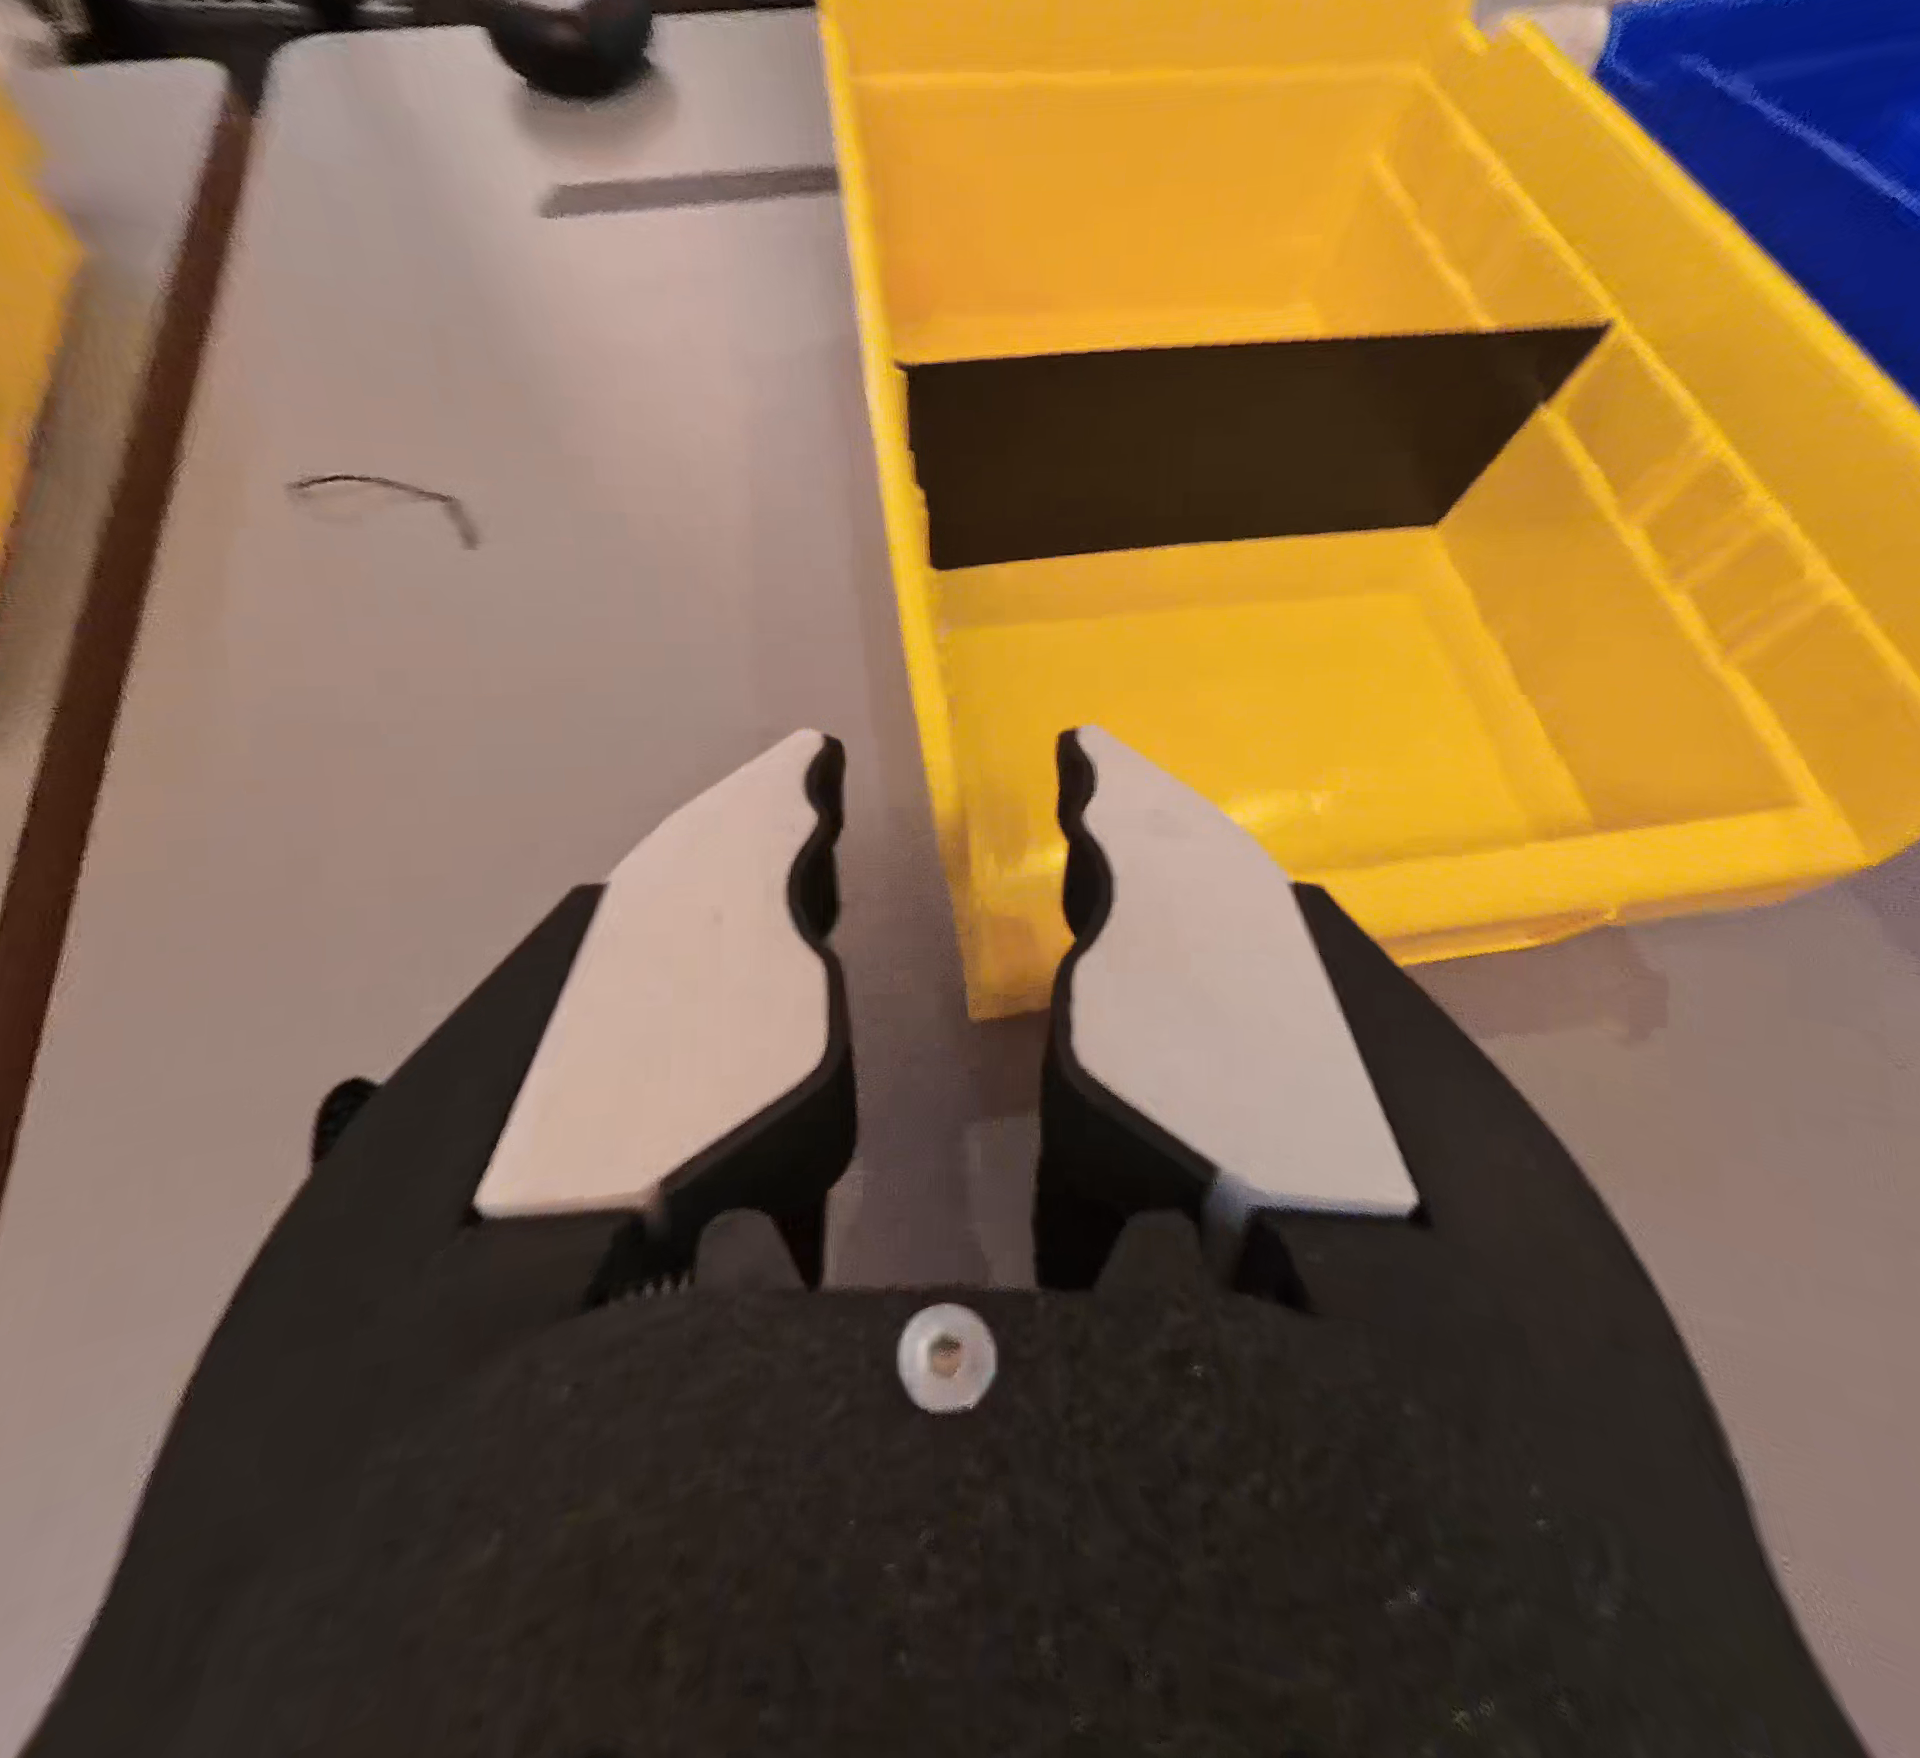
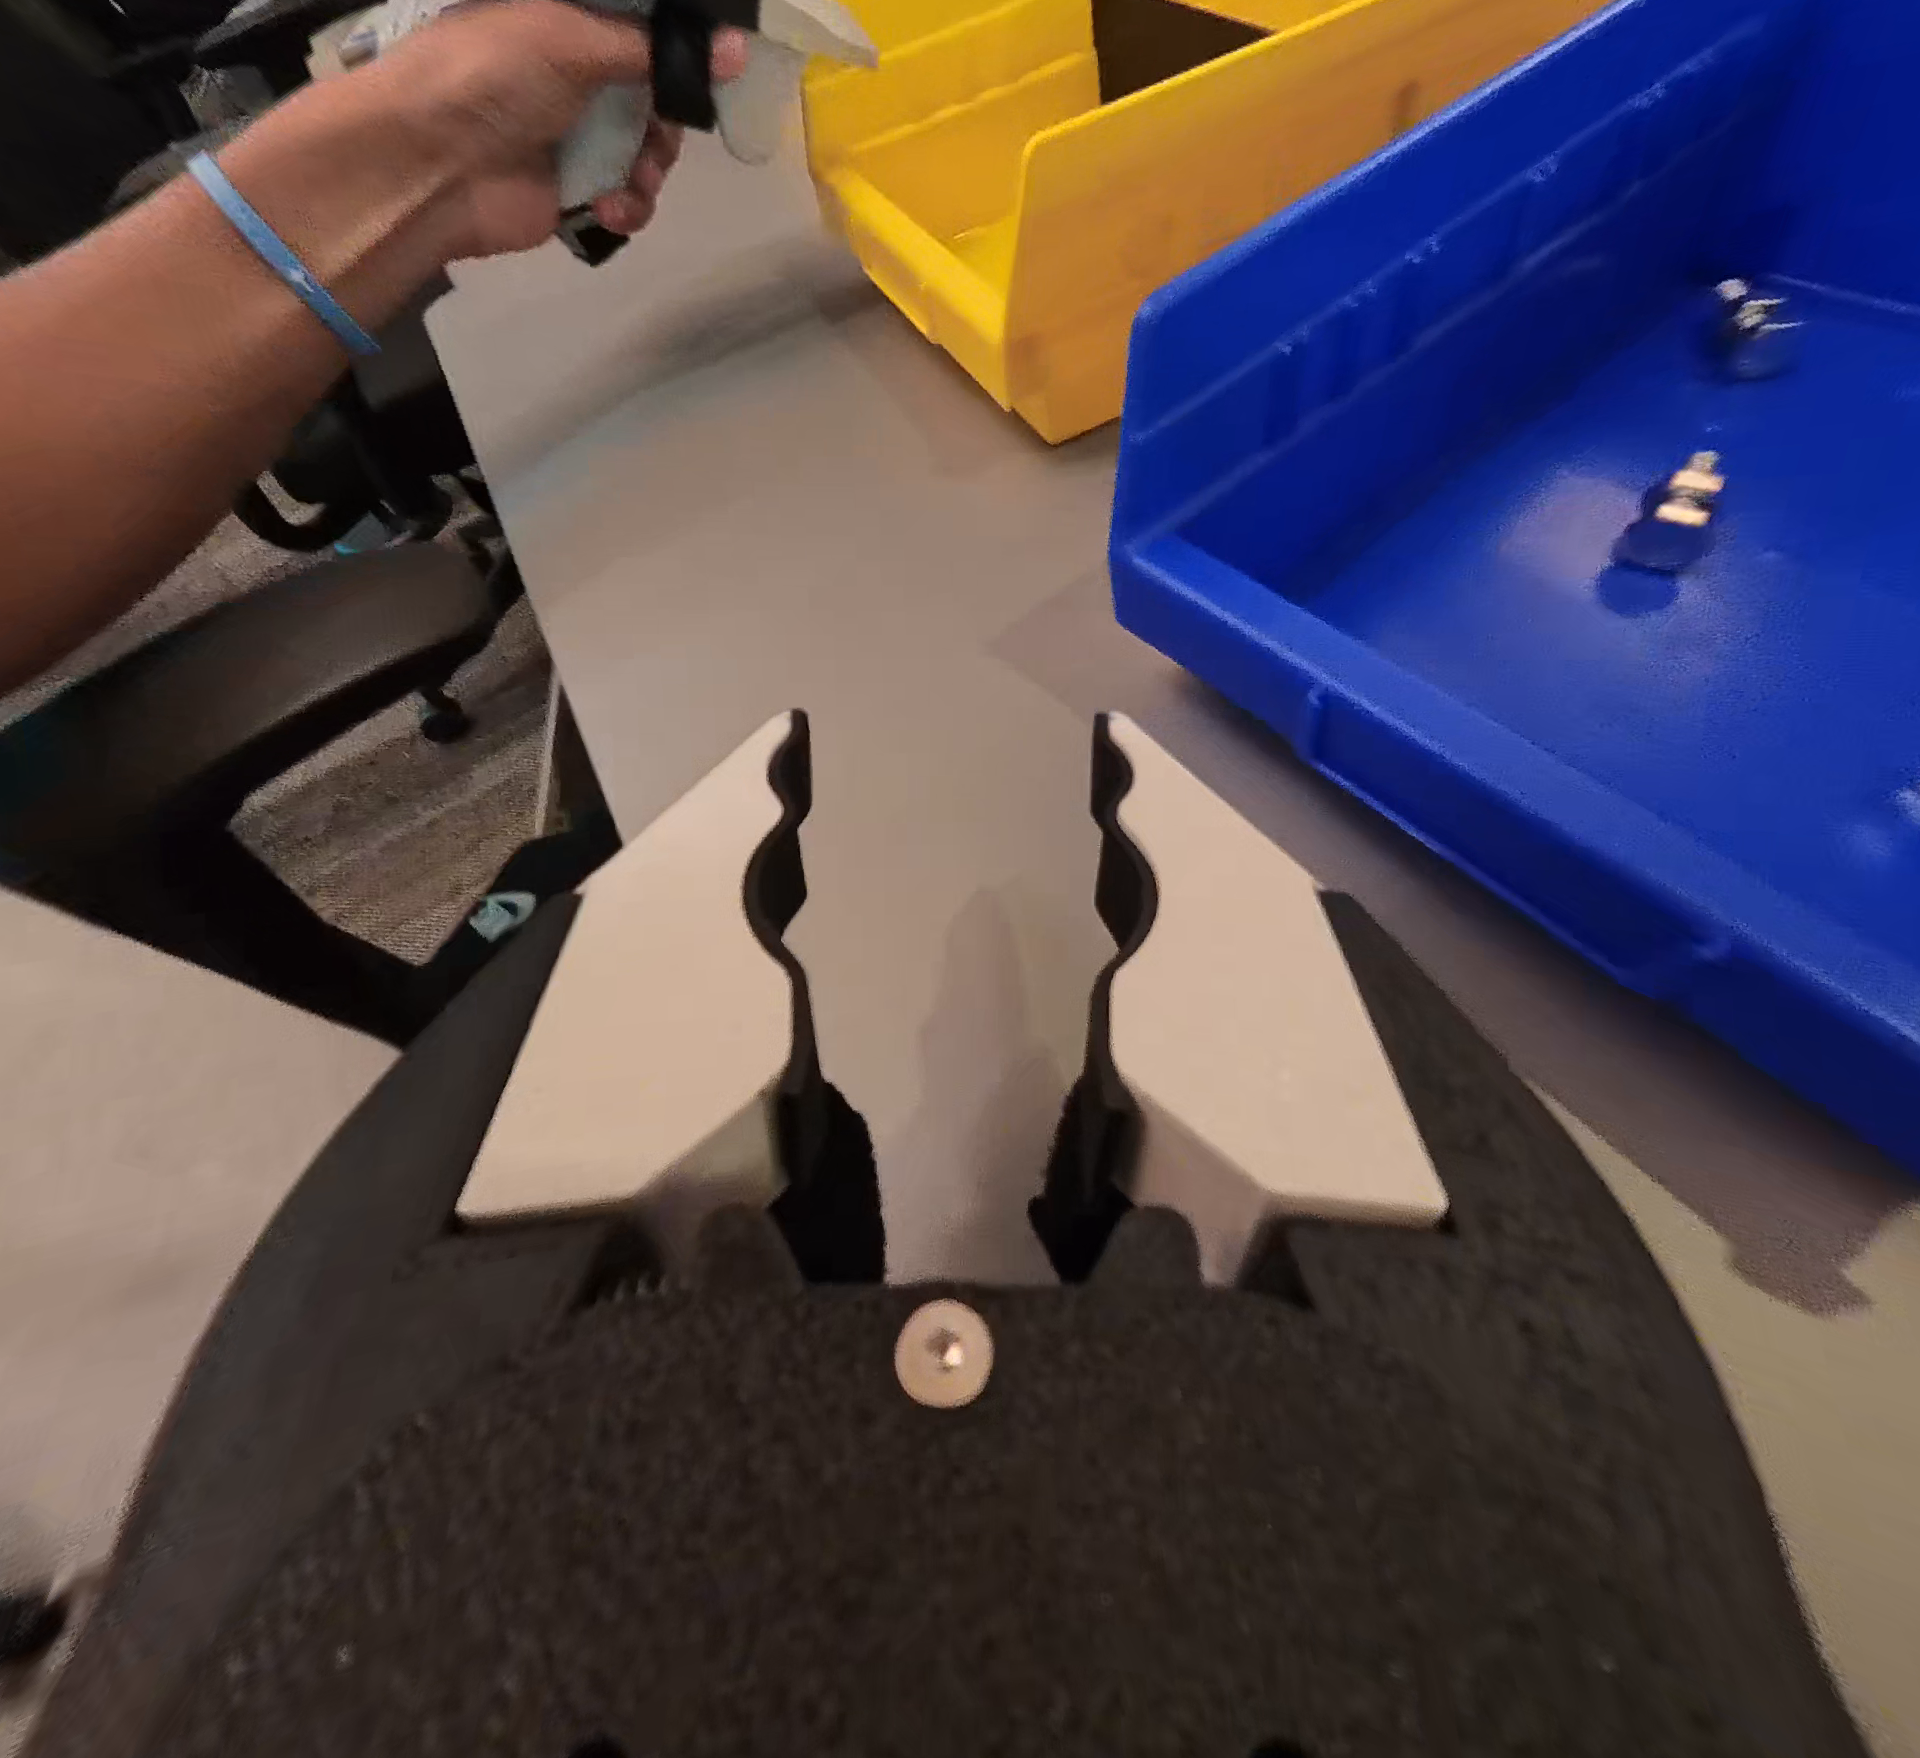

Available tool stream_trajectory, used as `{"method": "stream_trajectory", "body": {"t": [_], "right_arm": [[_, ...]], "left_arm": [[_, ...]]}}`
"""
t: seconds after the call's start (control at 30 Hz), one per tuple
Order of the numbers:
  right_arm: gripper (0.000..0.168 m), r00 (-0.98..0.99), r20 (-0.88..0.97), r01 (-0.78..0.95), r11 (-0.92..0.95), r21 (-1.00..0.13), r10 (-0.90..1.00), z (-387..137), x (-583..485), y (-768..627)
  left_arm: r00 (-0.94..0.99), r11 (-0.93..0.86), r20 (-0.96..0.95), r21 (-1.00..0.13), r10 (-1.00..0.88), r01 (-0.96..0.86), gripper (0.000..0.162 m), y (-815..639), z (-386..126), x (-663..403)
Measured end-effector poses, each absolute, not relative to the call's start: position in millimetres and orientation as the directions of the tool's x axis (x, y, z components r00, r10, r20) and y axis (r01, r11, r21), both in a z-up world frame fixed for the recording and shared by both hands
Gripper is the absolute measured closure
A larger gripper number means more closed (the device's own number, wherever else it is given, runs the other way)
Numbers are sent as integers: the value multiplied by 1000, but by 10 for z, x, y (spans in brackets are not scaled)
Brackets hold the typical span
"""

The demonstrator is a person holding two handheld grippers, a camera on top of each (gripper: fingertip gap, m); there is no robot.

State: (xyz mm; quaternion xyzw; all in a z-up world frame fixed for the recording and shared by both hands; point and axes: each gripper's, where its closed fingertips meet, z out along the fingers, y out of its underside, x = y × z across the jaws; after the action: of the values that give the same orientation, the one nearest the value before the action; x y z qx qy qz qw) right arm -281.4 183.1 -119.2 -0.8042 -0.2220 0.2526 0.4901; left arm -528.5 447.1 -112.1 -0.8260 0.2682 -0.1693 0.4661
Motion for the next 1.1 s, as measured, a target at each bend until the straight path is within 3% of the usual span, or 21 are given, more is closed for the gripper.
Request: {"method": "stream_trajectory", "body": {"t": [0.07,0.1,0.2,0.37,0.5,0.53,0.57,0.63,0.7,0.93,1.1], "right_arm": [[116,780,-215,83,-438,-895,588,-1195,-2938,1943],[116,783,-222,71,-438,-896,581,-1178,-3008,2005],[117,796,-235,16,-407,-913,558,-1048,-3265,2226],[120,891,-167,-3,-362,-932,422,-989,-3545,2624],[132,946,-135,-7,-399,-917,293,-1192,-3532,2796],[137,948,-145,-16,-413,-911,285,-1236,-3559,2824],[155,964,-127,-22,-411,-912,232,-1251,-3498,2862],[160,968,-36,62,-373,-926,249,-1195,-3503,2904],[161,965,-38,47,-316,-948,258,-1005,-3527,2932],[163,973,16,35,-80,-996,228,-32,-3346,2942],[164,993,78,72,74,-995,86,721,-2491,2822]], "left_arm": [[801,-412,10,-862,-598,-297,153,4518,-1184,-5260],[818,-421,29,-868,-574,-264,158,4521,-1184,-5271],[868,-481,170,-873,-467,-87,159,4315,-1183,-5275],[930,-481,61,-867,-364,-131,158,3584,-1193,-5305],[949,-490,46,-863,-312,-120,158,3167,-1194,-5348],[953,-492,34,-862,-300,-124,158,3105,-1193,-5361],[958,-492,16,-861,-285,-132,158,3064,-1191,-5378],[965,-464,2,-877,-262,-124,158,3013,-1132,-5412],[973,-415,37,-908,-229,-64,158,2946,-966,-5437],[982,-186,-101,-974,-159,-130,159,2847,-39,-5264],[955,-12,-118,-992,-273,-126,158,2960,684,-4399]]}}
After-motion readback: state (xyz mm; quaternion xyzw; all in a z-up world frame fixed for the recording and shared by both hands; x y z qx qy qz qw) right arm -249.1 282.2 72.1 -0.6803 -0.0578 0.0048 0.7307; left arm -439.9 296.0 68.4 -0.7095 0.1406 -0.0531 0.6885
